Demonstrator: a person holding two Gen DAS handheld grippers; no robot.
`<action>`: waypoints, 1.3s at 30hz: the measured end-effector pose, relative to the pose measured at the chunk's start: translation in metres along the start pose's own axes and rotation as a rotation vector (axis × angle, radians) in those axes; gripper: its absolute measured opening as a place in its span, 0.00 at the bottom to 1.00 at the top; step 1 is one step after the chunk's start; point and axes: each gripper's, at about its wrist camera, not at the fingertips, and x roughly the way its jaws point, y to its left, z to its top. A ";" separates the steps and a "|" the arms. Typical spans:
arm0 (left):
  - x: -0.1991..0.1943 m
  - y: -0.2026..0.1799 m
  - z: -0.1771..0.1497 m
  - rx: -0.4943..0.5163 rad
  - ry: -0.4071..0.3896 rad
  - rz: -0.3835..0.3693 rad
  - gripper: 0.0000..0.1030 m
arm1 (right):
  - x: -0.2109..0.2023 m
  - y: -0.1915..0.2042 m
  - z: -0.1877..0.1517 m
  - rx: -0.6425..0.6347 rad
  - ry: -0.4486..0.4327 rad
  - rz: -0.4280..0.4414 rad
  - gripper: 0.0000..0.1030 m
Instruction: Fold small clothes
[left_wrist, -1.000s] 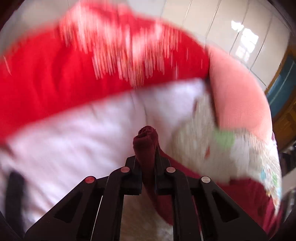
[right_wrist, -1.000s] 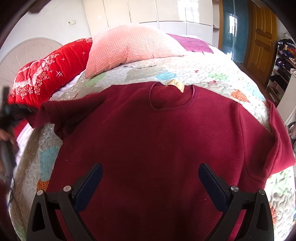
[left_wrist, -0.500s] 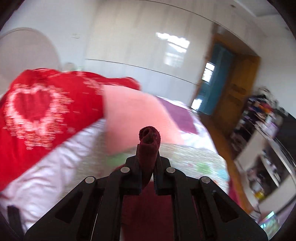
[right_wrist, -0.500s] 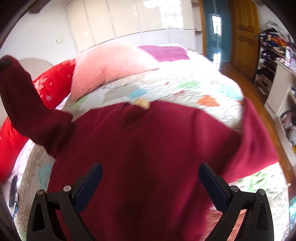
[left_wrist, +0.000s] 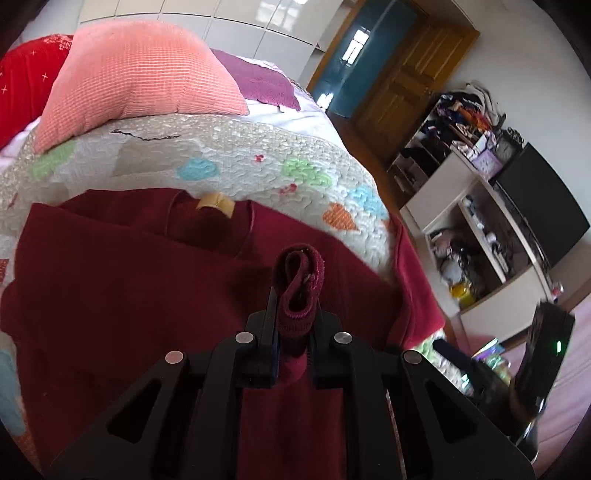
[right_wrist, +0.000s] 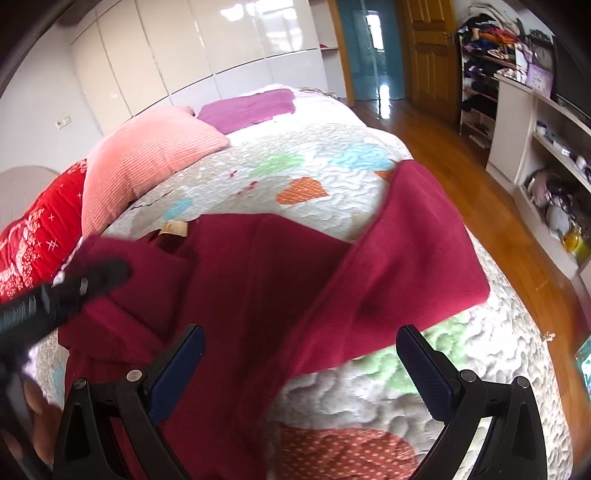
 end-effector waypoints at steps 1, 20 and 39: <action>-0.015 0.005 -0.003 0.010 -0.021 0.011 0.17 | -0.001 -0.002 0.000 0.004 -0.005 0.003 1.00; -0.056 0.162 -0.033 -0.189 -0.097 0.375 0.68 | 0.047 0.067 0.004 -0.135 0.095 0.034 0.94; -0.014 0.171 -0.052 -0.158 -0.045 0.439 0.70 | 0.074 0.028 0.025 -0.269 0.061 0.057 0.38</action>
